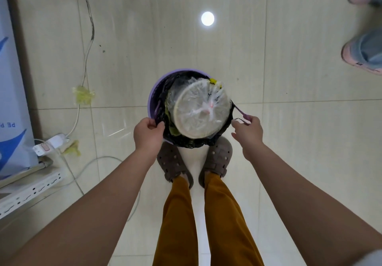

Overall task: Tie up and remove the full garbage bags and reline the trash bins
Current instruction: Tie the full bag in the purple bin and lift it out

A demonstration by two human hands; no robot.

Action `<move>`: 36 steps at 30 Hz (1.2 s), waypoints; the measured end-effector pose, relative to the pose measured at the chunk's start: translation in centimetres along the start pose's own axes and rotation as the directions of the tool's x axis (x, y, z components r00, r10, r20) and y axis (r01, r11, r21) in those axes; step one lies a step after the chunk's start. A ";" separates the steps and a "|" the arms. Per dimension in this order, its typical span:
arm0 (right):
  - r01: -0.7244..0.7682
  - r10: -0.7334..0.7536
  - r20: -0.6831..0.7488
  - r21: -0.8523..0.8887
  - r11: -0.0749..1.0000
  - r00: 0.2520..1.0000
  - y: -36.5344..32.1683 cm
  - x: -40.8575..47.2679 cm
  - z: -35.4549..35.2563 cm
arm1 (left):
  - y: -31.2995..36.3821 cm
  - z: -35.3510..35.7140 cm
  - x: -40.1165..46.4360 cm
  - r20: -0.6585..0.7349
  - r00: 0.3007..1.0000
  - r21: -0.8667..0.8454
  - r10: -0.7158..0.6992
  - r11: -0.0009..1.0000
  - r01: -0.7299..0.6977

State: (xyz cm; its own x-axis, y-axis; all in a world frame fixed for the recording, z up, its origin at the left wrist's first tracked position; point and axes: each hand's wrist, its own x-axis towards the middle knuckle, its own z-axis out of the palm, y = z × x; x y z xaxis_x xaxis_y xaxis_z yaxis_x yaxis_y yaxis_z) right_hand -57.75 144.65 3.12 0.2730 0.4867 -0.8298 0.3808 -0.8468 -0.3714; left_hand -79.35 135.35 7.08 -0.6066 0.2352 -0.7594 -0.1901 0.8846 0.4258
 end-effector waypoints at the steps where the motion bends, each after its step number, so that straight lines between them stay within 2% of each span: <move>1: -0.018 0.018 0.006 -0.053 0.998 1.000 0.2 0.1 0.2 | -0.1 0.1 0.0 0.000 1.000 -0.001 -0.009 1.000 0.009; 5: -0.060 0.080 0.118 -0.162 0.985 0.990 0.8 0.6 0.6 | -0.3 0.3 0.5 -0.038 0.999 0.041 -0.005 0.999 0.007; 12: 0.096 -0.034 0.166 -0.381 0.920 0.986 0.7 0.0 2.1 | -1.2 0.1 1.4 -0.045 0.997 0.030 -0.062 0.998 0.064; 18: 0.108 0.000 0.229 -0.461 0.881 0.974 0.9 -0.6 1.4 | -1.1 -0.9 1.5 -0.088 0.995 0.046 -0.037 0.998 0.041; 23: 0.035 -0.016 0.063 -0.320 0.947 0.998 1.2 -0.5 0.4 | -0.7 -1.2 2.1 -0.232 0.972 0.013 0.019 1.000 -0.016; 25: -0.005 0.014 0.033 -0.256 0.967 0.999 1.5 -0.7 0.6 | -0.8 -0.8 2.0 -0.234 0.972 -0.025 -0.002 1.000 -0.004; 28: -0.068 0.082 0.077 -0.163 0.984 0.994 2.0 -1.1 1.3 | -1.6 0.3 1.6 -0.103 0.984 -0.086 -0.143 0.987 0.135; 32: -0.121 0.132 0.180 -0.070 0.990 0.975 2.1 -0.9 2.0 | -2.7 1.9 1.0 0.081 0.938 -0.153 -0.336 0.926 0.345; 34: -0.146 0.150 0.251 -0.034 0.989 0.956 2.3 -1.0 2.1 | -3.1 2.5 0.8 0.120 0.916 -0.198 -0.383 0.895 0.400; 36: -0.148 0.144 0.262 -0.004 0.989 0.954 2.6 -1.0 2.0 | -3.3 2.7 0.5 0.156 0.909 -0.265 -0.388 0.870 0.417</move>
State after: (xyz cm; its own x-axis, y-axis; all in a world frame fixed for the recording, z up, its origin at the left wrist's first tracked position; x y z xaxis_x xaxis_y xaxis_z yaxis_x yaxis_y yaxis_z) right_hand -58.84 141.52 2.16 0.0836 0.2859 -0.9546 0.3396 -0.9088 -0.2424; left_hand -76.96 133.64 3.99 -0.3570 -0.0665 -0.9317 -0.6228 0.7604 0.1844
